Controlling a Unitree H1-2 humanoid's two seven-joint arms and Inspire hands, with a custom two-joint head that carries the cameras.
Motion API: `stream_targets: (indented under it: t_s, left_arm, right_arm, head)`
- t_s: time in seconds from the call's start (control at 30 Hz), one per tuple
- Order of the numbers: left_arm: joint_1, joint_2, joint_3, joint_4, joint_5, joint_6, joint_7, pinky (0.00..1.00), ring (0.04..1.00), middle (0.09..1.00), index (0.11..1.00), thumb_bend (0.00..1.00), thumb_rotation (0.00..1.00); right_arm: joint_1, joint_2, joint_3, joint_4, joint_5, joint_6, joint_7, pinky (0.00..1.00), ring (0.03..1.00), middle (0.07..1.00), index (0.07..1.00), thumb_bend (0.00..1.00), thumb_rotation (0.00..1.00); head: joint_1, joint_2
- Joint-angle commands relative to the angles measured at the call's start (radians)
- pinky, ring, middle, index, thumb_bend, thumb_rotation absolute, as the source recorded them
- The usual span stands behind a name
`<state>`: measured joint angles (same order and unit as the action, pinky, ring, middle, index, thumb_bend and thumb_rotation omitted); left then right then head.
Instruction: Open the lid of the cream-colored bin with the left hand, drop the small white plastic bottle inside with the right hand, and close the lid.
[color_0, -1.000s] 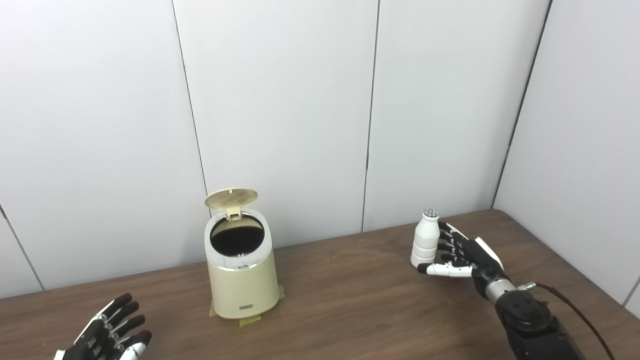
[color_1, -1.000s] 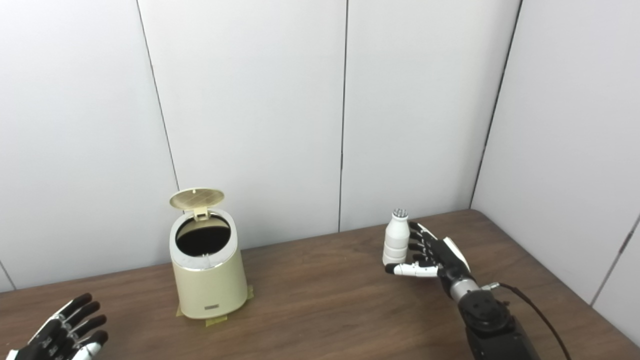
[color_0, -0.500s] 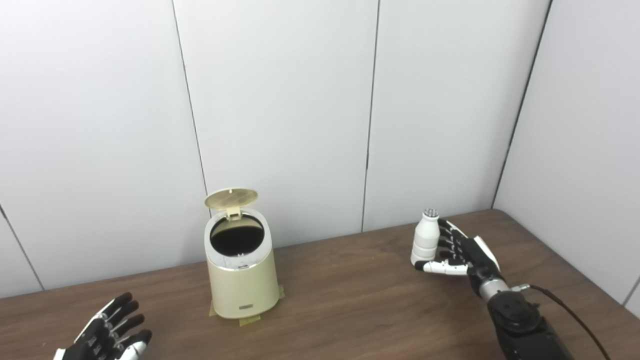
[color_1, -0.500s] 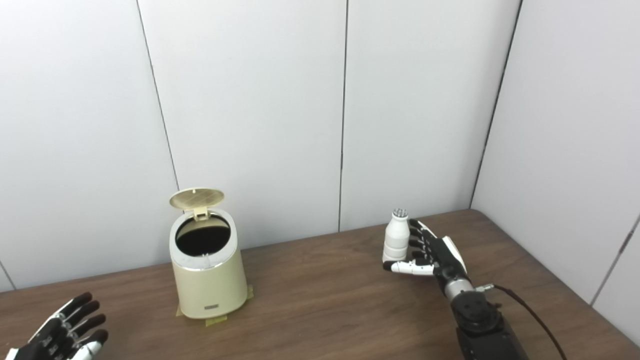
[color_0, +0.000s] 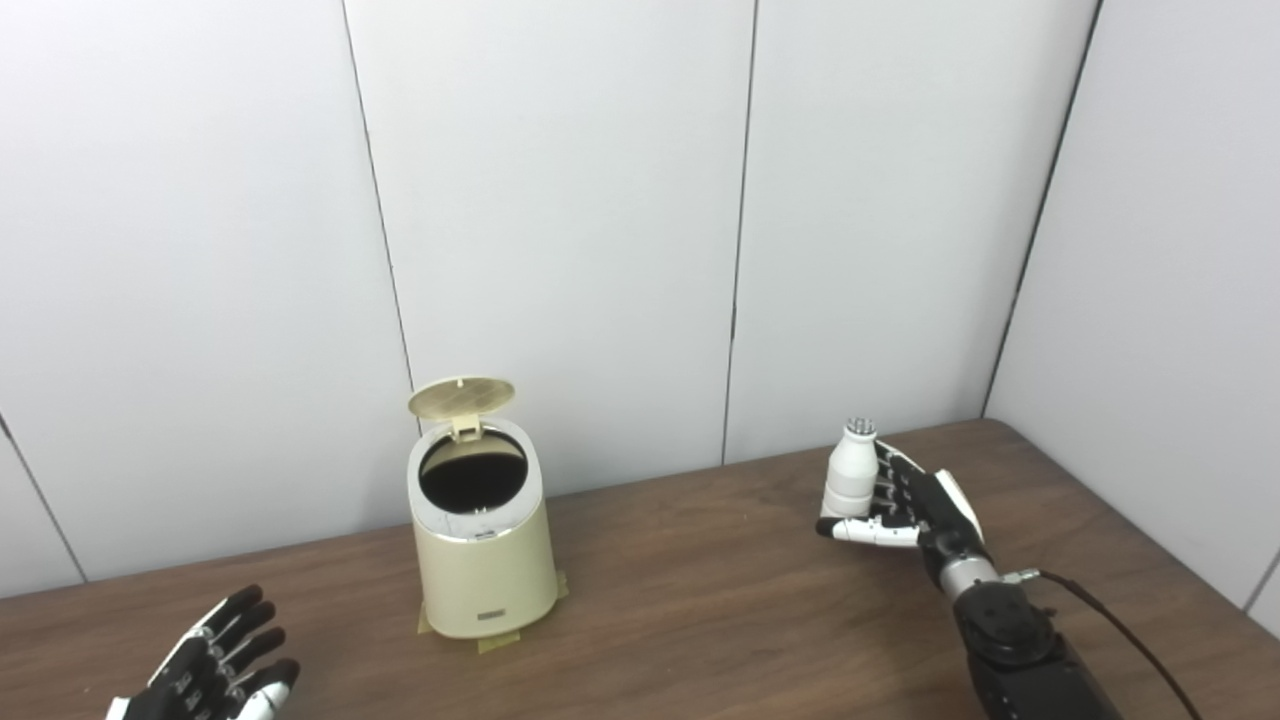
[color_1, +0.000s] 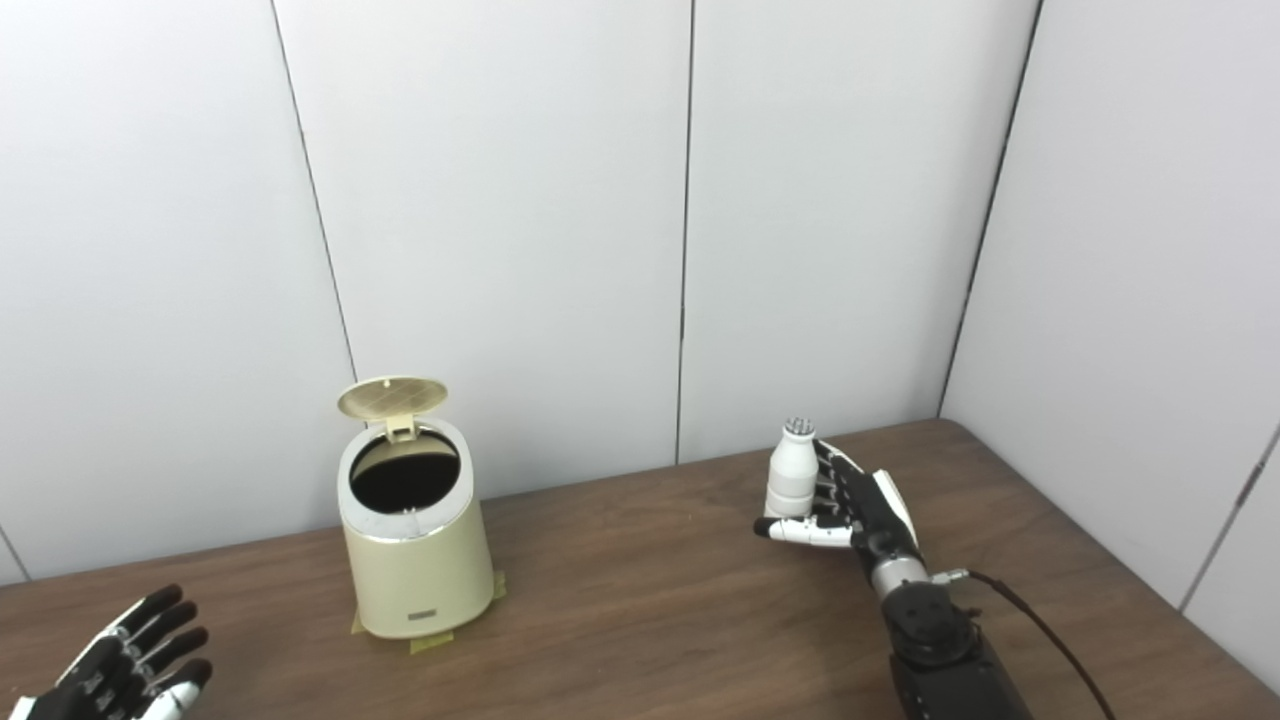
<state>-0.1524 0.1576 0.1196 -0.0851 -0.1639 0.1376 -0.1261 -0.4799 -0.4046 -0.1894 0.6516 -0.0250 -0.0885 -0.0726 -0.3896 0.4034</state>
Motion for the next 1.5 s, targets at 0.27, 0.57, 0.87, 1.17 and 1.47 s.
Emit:
stream_targets:
  t_s: [0.27,0.57,0.87,1.17,1.47]
  left_arm:
    - [-0.028,0.007,-0.002,-0.050,0.004,-0.004,0.006,0.73,0.814,0.851,0.858,0.46,0.00]
    - [-0.027,0.006,-0.002,-0.047,-0.007,-0.002,0.001,0.72,0.805,0.848,0.854,0.46,0.00]
    - [-0.028,0.008,-0.014,-0.029,0.024,-0.028,0.005,0.69,0.789,0.840,0.854,0.48,0.00]
    - [-0.038,-0.011,-0.027,0.005,0.052,-0.058,0.017,0.68,0.781,0.828,0.838,0.52,0.00]
    - [-0.044,-0.056,-0.029,0.059,0.048,-0.094,0.030,0.67,0.766,0.809,0.807,0.63,0.02]
  right_arm:
    - [-0.084,-0.010,0.000,0.107,-0.043,-0.192,-0.122,0.34,0.386,0.483,0.527,0.52,0.00]
    - [-0.075,-0.004,0.004,0.082,-0.041,-0.193,-0.126,0.34,0.386,0.478,0.526,0.52,0.00]
    - [-0.028,0.034,0.033,-0.242,-0.086,-0.109,-0.113,0.35,0.385,0.489,0.546,0.51,0.00]
    - [-0.083,0.085,0.154,-0.528,-0.207,0.049,-0.044,0.34,0.395,0.482,0.532,0.52,0.00]
    - [-0.166,0.164,0.231,-0.569,-0.227,0.065,0.021,0.36,0.428,0.478,0.498,0.52,0.00]
  head:
    - [0.003,0.006]
    - [0.007,0.012]
    - [0.025,0.011]
    - [0.089,-0.002]
    - [0.250,-0.012]
